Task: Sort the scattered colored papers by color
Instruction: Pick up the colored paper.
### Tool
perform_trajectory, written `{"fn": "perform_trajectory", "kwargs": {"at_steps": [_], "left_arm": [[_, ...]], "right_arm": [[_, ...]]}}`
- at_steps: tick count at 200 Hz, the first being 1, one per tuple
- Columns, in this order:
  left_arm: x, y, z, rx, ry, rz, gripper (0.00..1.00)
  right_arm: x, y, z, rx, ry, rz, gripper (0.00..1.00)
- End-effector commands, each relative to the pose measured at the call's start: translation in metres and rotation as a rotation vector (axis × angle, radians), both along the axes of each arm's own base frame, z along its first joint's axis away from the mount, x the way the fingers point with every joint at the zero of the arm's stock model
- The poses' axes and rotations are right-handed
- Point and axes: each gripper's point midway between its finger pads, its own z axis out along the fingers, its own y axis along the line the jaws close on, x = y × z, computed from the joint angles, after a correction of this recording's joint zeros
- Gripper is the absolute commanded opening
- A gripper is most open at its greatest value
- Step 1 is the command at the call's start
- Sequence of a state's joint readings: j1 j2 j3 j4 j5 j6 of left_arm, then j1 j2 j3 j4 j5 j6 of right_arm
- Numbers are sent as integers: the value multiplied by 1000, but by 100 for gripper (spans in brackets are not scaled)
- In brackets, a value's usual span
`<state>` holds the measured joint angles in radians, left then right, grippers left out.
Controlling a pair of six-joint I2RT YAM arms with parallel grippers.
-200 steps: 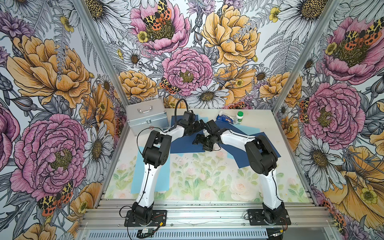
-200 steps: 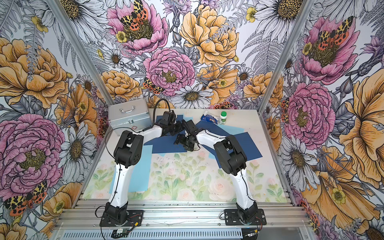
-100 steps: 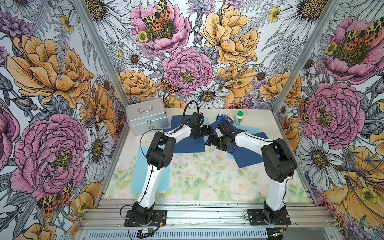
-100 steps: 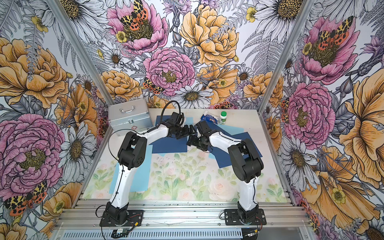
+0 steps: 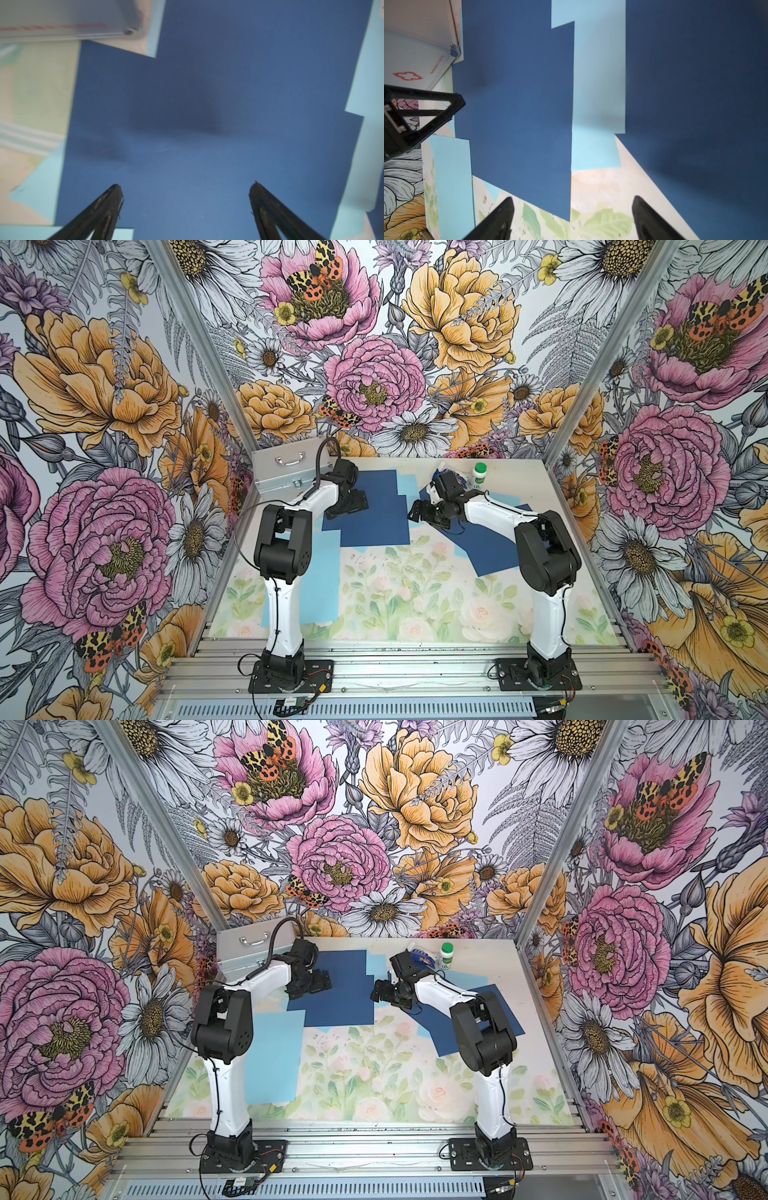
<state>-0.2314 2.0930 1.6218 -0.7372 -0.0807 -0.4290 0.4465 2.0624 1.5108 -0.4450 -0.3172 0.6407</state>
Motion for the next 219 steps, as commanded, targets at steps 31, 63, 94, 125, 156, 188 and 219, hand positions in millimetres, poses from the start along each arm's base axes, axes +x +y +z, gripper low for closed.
{"fn": "perform_trajectory", "kwargs": {"at_steps": [31, 63, 94, 125, 156, 188, 219], "left_arm": [[-20, 64, -2, 188, 57, 113, 98], [-22, 83, -6, 146, 69, 165, 75], [-20, 88, -1, 97, 48, 183, 28], [-11, 98, -10, 42, 49, 211, 1], [2, 99, -19, -23, 49, 218, 0], [7, 94, -35, -39, 75, 209, 0], [7, 76, -46, -53, 94, 176, 0]], "right_arm": [[25, 30, -7, 53, 7, 34, 89], [35, 41, -9, 80, 8, 44, 89], [40, 43, -14, 79, 15, 42, 89], [46, 44, -16, 77, 19, 35, 89], [50, 40, -21, 58, 26, 12, 88], [51, 39, -31, 55, 58, -7, 88], [47, 43, -40, 71, 93, -8, 88]]}}
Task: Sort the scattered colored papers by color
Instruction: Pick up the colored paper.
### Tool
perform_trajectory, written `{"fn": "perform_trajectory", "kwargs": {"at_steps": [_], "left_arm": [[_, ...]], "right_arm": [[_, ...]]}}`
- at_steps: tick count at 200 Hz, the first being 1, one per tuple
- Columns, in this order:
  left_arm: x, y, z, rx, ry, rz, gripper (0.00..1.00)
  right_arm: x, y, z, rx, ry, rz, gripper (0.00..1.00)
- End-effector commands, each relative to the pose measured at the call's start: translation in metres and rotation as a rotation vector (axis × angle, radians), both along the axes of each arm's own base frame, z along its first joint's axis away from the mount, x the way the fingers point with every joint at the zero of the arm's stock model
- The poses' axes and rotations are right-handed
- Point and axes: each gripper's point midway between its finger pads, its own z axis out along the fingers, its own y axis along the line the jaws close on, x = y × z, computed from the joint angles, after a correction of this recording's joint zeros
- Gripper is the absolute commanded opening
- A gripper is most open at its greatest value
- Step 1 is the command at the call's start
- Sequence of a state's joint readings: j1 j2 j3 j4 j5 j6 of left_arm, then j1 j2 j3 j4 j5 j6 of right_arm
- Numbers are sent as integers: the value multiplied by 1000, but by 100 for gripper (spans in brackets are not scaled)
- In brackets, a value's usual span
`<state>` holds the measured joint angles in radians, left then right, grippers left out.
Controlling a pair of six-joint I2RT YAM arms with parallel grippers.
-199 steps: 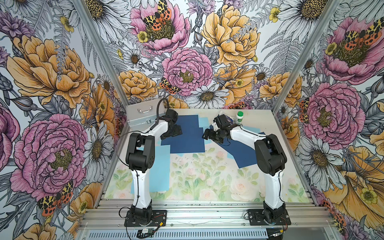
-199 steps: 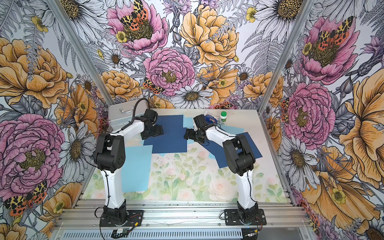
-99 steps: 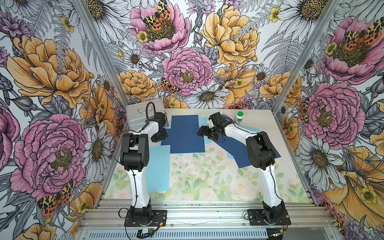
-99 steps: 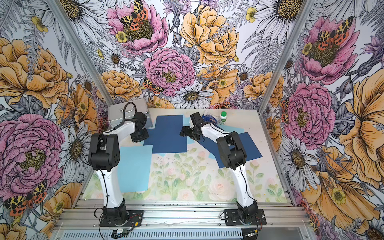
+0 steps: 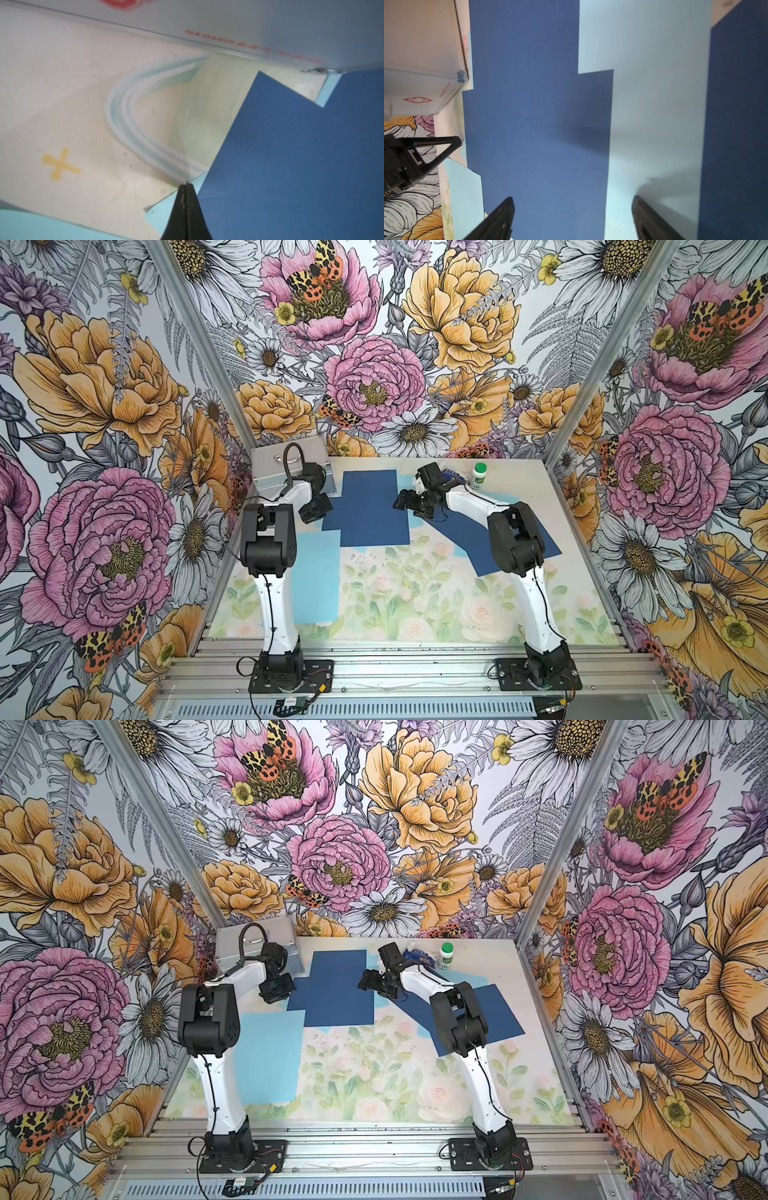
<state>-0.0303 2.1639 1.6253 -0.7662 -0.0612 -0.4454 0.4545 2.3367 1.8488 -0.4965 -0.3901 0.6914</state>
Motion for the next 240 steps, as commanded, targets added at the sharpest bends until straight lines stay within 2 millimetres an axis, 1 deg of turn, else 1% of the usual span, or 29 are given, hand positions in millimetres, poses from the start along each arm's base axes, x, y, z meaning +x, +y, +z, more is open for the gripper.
{"fn": "perform_trajectory", "kwargs": {"at_steps": [1, 17, 35, 62, 90, 108, 134, 151, 175, 188, 207, 212, 240], "left_arm": [[8, -19, -13, -42, -7, -34, 0], [3, -31, -19, -35, 10, -65, 0], [-4, -41, -29, -36, 36, -88, 0], [-6, -52, -33, -49, 44, -108, 0], [-6, -62, -31, -91, 41, -120, 0], [-5, -75, -33, -135, 47, -140, 0], [-4, -93, -37, -149, 51, -169, 0], [-3, -105, -41, -162, 56, -187, 0], [-4, -120, -46, -175, 65, -210, 0], [-4, -127, -47, -183, 67, -220, 0], [-4, -135, -49, -187, 69, -232, 0], [-4, -137, -50, -190, 71, -234, 0], [-1, -141, -43, -204, 55, -239, 0]], "right_arm": [[-2, 2, -19, -5, 52, -15, 88], [-4, 3, -21, 0, 65, -18, 88], [-5, 4, -20, 1, 64, -15, 88], [-9, 3, -20, 0, 71, -13, 88], [-14, 4, -22, 16, 95, -4, 89], [-19, 3, -27, 28, 121, -3, 91], [-22, 1, -34, 36, 151, -2, 93], [-25, 4, -39, 56, 174, 9, 96], [-28, 8, -38, 66, 178, 22, 95], [-27, 9, -35, 68, 171, 23, 90], [-24, 7, -29, 70, 158, 20, 75], [-24, 5, -28, 69, 156, 17, 73], [-23, -2, -12, 76, 133, 7, 56]]}}
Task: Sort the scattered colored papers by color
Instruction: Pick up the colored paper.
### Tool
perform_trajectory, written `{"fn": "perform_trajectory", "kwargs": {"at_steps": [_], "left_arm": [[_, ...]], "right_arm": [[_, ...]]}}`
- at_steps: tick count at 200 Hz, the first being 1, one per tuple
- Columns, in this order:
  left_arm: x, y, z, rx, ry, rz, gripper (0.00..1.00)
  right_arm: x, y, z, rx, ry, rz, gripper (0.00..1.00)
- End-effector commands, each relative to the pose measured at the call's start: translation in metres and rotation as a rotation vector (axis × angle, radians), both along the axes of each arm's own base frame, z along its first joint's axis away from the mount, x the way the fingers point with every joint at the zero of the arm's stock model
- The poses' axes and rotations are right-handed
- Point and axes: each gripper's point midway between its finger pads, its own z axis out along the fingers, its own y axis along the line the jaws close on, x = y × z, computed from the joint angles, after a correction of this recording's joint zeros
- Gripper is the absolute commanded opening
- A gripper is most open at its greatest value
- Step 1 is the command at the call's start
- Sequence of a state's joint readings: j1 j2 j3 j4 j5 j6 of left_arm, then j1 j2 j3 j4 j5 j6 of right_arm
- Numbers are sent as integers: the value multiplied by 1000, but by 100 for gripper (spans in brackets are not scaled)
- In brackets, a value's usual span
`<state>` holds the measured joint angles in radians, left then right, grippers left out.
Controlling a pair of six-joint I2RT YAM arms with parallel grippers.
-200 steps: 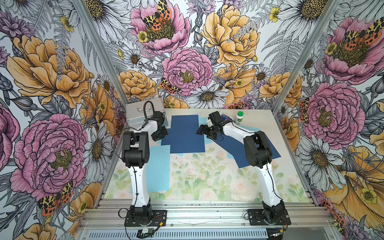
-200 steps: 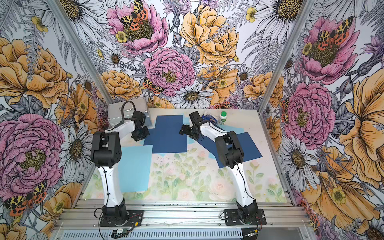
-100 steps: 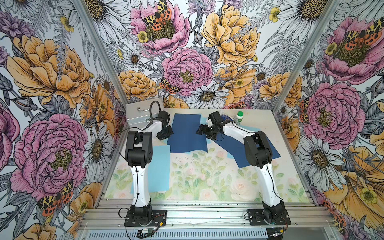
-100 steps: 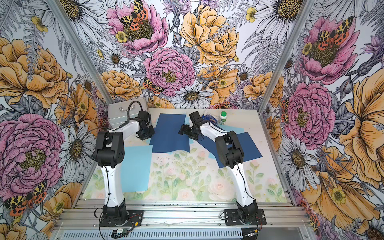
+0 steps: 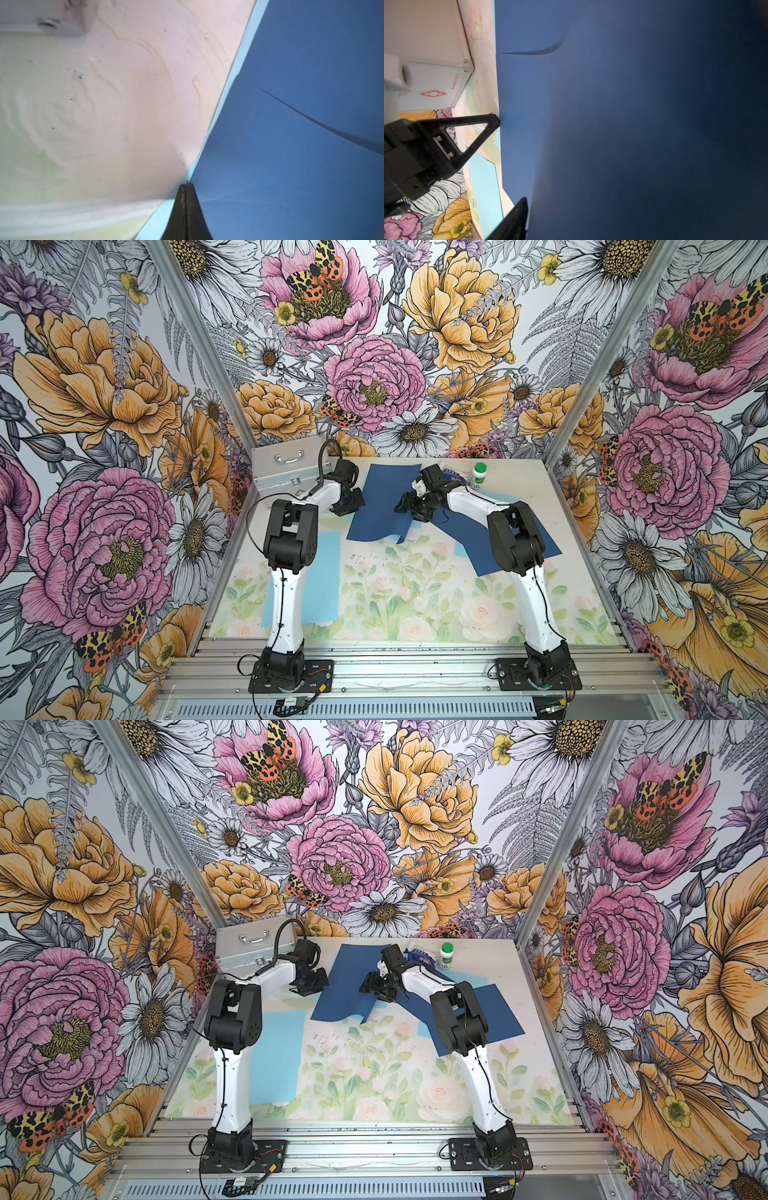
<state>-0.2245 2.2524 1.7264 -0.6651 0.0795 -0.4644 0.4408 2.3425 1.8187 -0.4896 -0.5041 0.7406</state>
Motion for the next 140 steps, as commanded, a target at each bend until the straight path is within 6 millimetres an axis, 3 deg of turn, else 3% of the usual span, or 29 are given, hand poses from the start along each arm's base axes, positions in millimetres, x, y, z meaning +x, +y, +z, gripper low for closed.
{"fn": "perform_trajectory", "kwargs": {"at_steps": [1, 30, 43, 51, 57, 60, 75, 108, 127, 137, 140], "left_arm": [[-30, -16, -39, -34, 148, -33, 0], [-19, -19, -13, -74, 95, -36, 0], [-12, -21, 8, -103, 56, -35, 15], [-9, -20, 23, -109, 25, -30, 37], [-7, -19, 36, -107, -3, -25, 64], [-6, -19, 42, -107, -15, -22, 73], [-4, -22, 72, -125, -74, -16, 97], [-18, -35, 120, -199, -155, 11, 98], [-40, -57, 130, -309, -172, 31, 98], [-55, -72, 122, -387, -156, 48, 98], [-61, -77, 135, -420, -182, 45, 98]], "right_arm": [[-9, -6, -5, -11, 34, -3, 55], [-10, -12, 16, -3, 5, -14, 50], [-11, -13, 25, 3, -8, -14, 47], [-11, -14, 31, 6, -18, -16, 47], [-11, -15, 34, 8, -24, -19, 46], [-11, -15, 35, 8, -25, -21, 45], [-10, -16, 41, 17, -34, -25, 43], [-12, -17, 49, 42, -40, -39, 38], [-13, -20, 55, 49, -47, -51, 38], [-10, -22, 60, 57, -64, -62, 38], [-10, -22, 61, 58, -70, -65, 38]]}}
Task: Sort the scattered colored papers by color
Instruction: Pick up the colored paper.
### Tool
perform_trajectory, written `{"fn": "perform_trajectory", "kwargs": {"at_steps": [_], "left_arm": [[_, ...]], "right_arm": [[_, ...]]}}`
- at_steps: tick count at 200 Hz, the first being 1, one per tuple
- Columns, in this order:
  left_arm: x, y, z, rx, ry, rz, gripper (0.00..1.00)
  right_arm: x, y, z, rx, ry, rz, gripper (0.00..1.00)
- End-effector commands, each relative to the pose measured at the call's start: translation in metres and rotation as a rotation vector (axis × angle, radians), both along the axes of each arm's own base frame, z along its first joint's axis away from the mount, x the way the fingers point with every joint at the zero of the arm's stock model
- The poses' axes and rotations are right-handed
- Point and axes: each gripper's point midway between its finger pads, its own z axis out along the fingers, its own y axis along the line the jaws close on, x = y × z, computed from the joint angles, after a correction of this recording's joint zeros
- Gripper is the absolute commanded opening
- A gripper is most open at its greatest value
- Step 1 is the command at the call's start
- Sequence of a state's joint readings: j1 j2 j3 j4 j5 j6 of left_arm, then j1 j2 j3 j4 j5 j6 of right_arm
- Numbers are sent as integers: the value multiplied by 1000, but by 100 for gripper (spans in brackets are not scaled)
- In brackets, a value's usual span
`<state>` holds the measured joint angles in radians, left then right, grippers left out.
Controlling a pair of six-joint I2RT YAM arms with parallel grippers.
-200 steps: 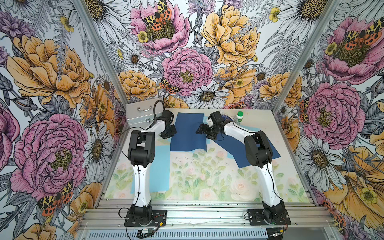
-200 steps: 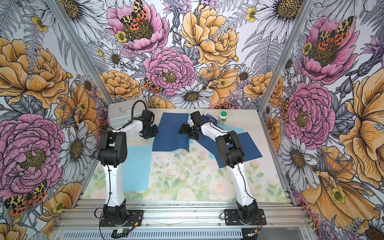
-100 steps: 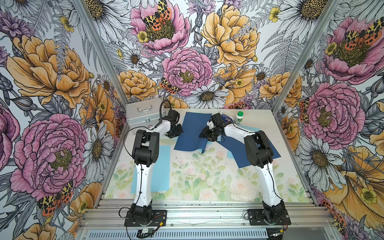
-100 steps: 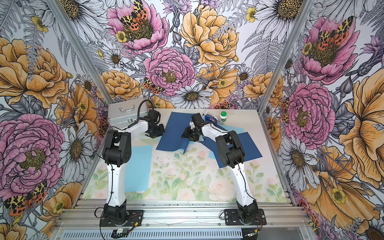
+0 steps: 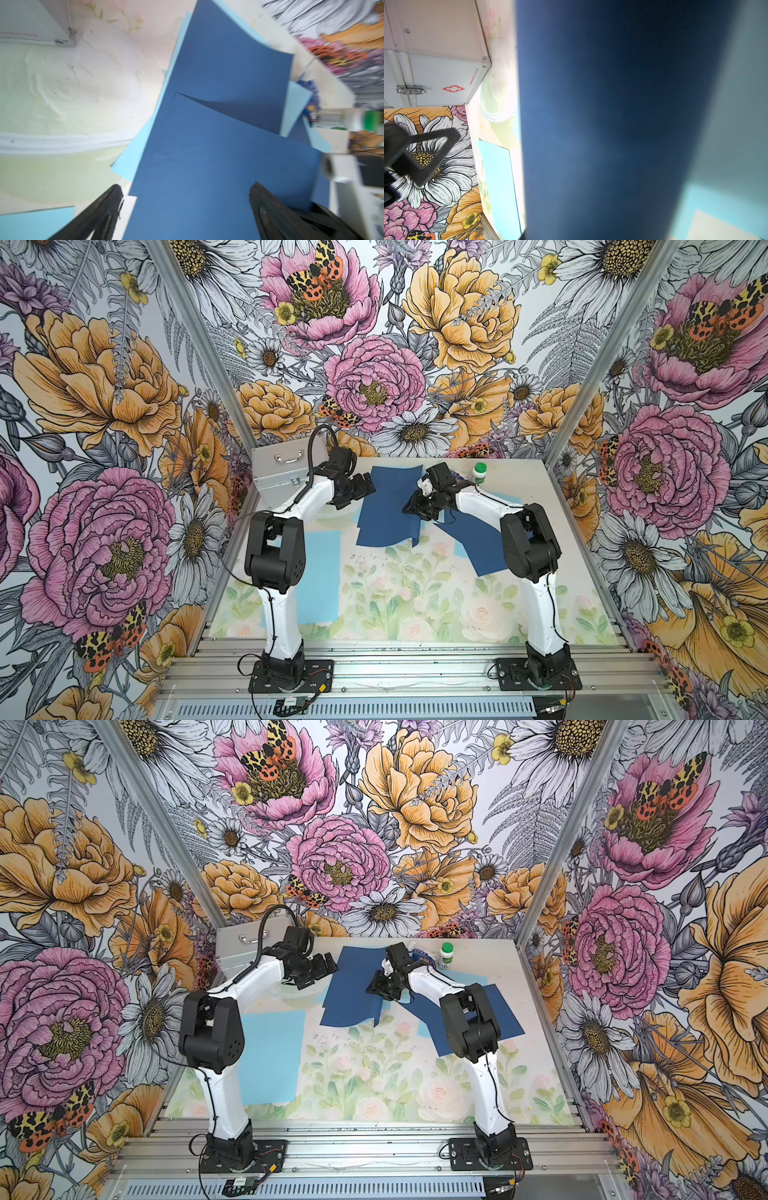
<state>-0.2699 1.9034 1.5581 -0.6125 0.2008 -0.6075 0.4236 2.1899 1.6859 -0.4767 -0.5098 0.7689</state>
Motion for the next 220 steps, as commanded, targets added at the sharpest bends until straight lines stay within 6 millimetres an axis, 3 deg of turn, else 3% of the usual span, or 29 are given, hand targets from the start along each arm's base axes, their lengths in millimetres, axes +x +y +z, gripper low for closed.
{"fn": "perform_trajectory", "kwargs": {"at_steps": [1, 39, 87, 148, 184, 215, 220], "left_arm": [[-29, -42, 16, -209, -18, 11, 98], [-84, -94, -6, -404, 27, 51, 98], [-114, -135, -13, -593, 28, 109, 98], [-108, -129, -6, -772, -85, 261, 98], [-97, -145, -3, -936, -80, 269, 98], [-99, -155, -11, -954, -45, 275, 98], [-99, -157, -27, -936, -22, 285, 98]], "right_arm": [[7, -6, 26, 33, -59, -34, 38], [14, -14, 36, 20, -104, -76, 38], [16, -27, 29, -31, -121, -116, 38], [16, -32, 30, -20, -135, -161, 38], [18, -35, 34, -15, -147, -188, 38], [17, -37, 37, -18, -155, -203, 38], [18, -38, 36, -21, -157, -206, 38]]}}
